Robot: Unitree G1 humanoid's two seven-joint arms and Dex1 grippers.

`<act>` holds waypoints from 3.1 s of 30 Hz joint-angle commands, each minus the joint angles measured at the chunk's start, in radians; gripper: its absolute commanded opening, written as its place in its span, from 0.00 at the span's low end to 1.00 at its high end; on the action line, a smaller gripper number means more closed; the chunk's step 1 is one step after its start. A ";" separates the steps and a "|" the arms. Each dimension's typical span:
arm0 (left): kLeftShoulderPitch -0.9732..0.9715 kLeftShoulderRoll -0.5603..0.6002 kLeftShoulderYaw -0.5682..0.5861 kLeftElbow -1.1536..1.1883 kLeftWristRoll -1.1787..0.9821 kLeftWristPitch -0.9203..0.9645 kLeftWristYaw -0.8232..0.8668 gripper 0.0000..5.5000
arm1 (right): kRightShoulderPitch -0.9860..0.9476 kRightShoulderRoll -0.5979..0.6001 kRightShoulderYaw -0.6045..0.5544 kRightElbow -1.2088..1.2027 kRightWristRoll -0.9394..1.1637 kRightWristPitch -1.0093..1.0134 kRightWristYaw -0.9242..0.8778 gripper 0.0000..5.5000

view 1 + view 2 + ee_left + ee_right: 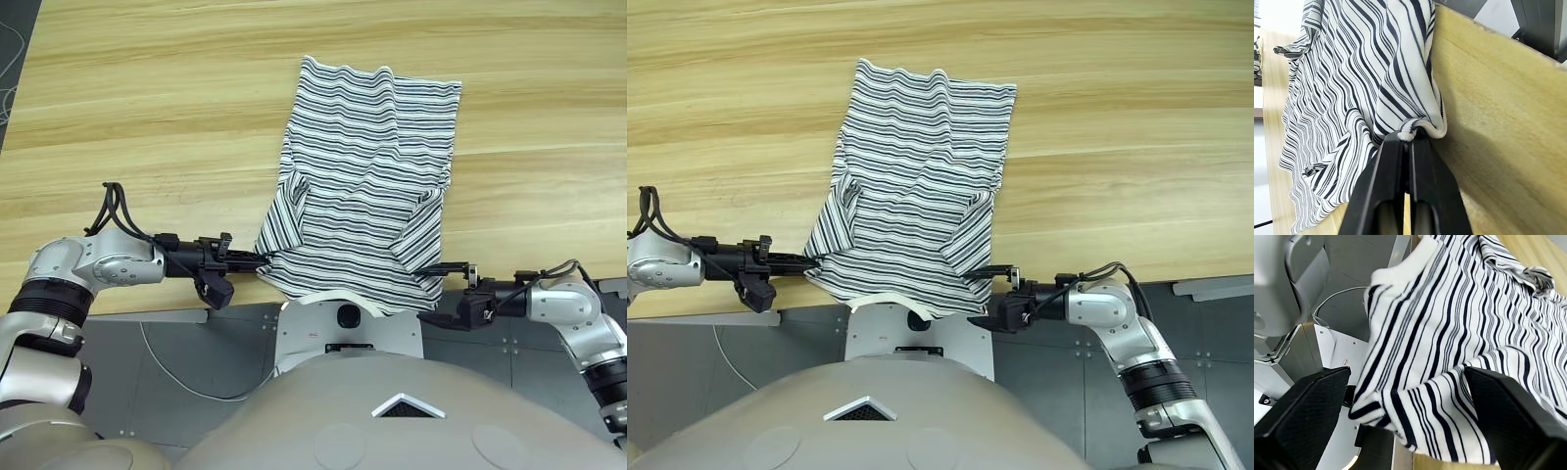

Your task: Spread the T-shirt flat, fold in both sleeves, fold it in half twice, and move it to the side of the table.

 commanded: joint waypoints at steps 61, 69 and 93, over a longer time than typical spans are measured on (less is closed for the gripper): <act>-0.005 -0.230 0.133 -0.291 -1.363 1.150 -0.852 0.02 | -0.433 0.220 -0.133 0.283 0.705 0.693 0.257 0.02; -0.121 -0.465 0.372 0.050 -1.373 1.236 -0.854 0.02 | -0.536 0.428 -0.309 0.487 0.607 0.548 -0.020 0.02; -0.499 -0.720 0.568 0.585 -0.941 1.055 -0.374 0.02 | -0.898 0.603 -0.358 0.894 0.258 0.461 -0.516 0.02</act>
